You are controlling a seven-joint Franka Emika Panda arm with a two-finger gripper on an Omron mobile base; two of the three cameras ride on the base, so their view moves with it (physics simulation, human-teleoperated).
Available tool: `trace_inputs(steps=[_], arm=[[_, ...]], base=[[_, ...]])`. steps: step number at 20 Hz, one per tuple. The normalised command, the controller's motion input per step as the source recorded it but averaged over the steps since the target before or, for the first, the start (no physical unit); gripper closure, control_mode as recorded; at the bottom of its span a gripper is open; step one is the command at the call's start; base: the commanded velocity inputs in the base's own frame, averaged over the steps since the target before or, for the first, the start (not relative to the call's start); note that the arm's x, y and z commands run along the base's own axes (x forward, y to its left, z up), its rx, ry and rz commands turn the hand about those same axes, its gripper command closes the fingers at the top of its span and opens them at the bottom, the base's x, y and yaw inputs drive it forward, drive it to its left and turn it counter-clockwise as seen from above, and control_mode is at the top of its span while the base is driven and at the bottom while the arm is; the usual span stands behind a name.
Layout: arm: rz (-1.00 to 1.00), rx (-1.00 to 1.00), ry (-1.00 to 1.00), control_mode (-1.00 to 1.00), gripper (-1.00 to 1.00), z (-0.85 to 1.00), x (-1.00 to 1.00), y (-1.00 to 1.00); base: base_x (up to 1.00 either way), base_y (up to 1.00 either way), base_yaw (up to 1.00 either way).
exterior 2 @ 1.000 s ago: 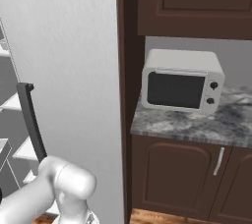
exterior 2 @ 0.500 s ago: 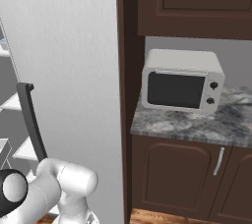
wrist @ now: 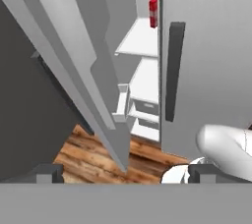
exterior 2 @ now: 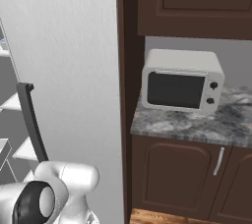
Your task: Open the freezer door, pick up the ice cube tray from the freezer, and place it on the dining counter.
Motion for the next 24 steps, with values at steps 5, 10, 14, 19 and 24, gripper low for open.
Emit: trace_inputs(steps=[5,10,14,19,24], arm=[[0.45,0.02,-0.04,-1.00,-1.00,-0.45,0.80,-0.05],[0.37,0.00,-0.05,-1.00,-1.00,-0.63,0.76,0.21],[0.42,0.04,-0.20,-1.00,-1.00,-0.47,0.64,0.02],[0.45,0.03,-0.16,-1.00,-1.00,-0.57,0.52,0.23],[0.39,0.03,-0.06,-1.00,-1.00,-0.53,0.41,0.58]], base=[[0.00,0.00,0.00],[0.00,0.00,0.00],[0.00,0.00,0.00],[0.00,0.00,0.00],[0.00,0.00,0.00]])
